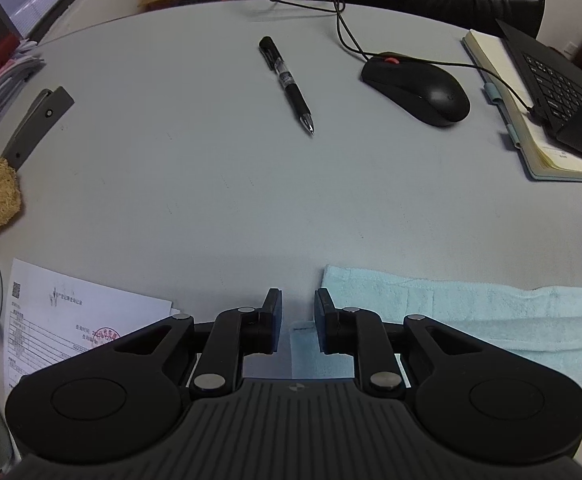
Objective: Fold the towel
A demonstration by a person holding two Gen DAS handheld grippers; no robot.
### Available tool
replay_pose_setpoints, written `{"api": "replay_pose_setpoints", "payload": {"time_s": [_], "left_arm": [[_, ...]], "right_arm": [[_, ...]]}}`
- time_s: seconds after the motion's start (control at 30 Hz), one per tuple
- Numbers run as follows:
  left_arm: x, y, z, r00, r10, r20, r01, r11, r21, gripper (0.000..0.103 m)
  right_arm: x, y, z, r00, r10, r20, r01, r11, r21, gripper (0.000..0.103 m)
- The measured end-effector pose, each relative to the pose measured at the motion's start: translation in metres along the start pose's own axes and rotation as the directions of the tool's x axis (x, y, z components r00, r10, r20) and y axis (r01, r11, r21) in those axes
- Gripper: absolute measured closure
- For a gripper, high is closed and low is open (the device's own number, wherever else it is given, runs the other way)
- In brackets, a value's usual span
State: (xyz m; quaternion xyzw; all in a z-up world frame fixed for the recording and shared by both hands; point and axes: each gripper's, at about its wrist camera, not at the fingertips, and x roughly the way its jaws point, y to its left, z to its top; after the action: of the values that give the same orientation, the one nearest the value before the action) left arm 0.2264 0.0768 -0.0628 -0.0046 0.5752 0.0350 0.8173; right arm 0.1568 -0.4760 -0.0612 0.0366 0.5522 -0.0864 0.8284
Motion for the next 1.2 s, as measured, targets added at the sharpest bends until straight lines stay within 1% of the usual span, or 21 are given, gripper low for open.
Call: {"api": "replay_pose_setpoints", "payload": {"time_s": [0.03, 0.07, 0.17, 0.33, 0.47, 0.53, 0.6, 0.67, 0.9, 1.2], "left_arm": [[-0.001, 0.0, 0.001, 1.0, 0.001, 0.007, -0.001, 1.0, 0.0, 0.082], [-0.002, 0.0, 0.001, 1.0, 0.0, 0.014, 0.0, 1.0, -0.001, 0.082], [-0.005, 0.001, 0.004, 1.0, -0.006, 0.028, 0.006, 1.0, -0.003, 0.082], [-0.007, 0.003, 0.004, 0.999, -0.012, 0.03, 0.012, 1.0, 0.002, 0.081], [-0.01, 0.001, 0.0, 0.999, -0.017, 0.028, 0.016, 1.0, 0.023, 0.081], [-0.013, -0.001, -0.003, 0.999, -0.023, 0.029, 0.022, 0.999, 0.039, 0.079], [-0.016, -0.005, -0.007, 0.999, -0.03, 0.029, 0.028, 0.998, 0.062, 0.074], [-0.018, -0.008, -0.011, 0.999, -0.035, 0.031, 0.032, 0.996, 0.084, 0.074], [-0.017, -0.02, -0.019, 0.998, -0.051, 0.022, 0.048, 0.991, 0.125, 0.074], [-0.009, -0.043, -0.033, 0.998, -0.056, -0.016, 0.058, 0.973, 0.222, 0.074]], "right_arm": [[-0.002, 0.001, 0.0, 1.0, -0.013, 0.016, 0.013, 1.0, -0.002, 0.077], [-0.004, 0.001, 0.001, 0.999, -0.022, 0.037, 0.022, 1.0, -0.002, 0.076], [-0.011, 0.002, 0.003, 0.996, -0.042, 0.082, 0.041, 0.999, 0.003, 0.076], [-0.015, 0.001, 0.004, 0.994, -0.053, 0.096, 0.053, 0.999, 0.006, 0.076], [-0.019, -0.004, 0.002, 0.993, -0.061, 0.1, 0.059, 0.998, 0.021, 0.075], [-0.022, -0.008, 0.0, 0.993, -0.061, 0.1, 0.058, 0.998, 0.031, 0.074], [-0.025, -0.012, -0.002, 0.993, -0.063, 0.103, 0.059, 0.997, 0.04, 0.074], [-0.029, -0.015, -0.004, 0.991, -0.073, 0.109, 0.068, 0.996, 0.051, 0.073], [-0.029, -0.022, -0.017, 0.997, -0.042, 0.068, 0.039, 0.998, 0.041, 0.072], [-0.028, -0.032, -0.034, 1.0, 0.001, 0.01, -0.001, 1.0, 0.028, 0.072]]}}
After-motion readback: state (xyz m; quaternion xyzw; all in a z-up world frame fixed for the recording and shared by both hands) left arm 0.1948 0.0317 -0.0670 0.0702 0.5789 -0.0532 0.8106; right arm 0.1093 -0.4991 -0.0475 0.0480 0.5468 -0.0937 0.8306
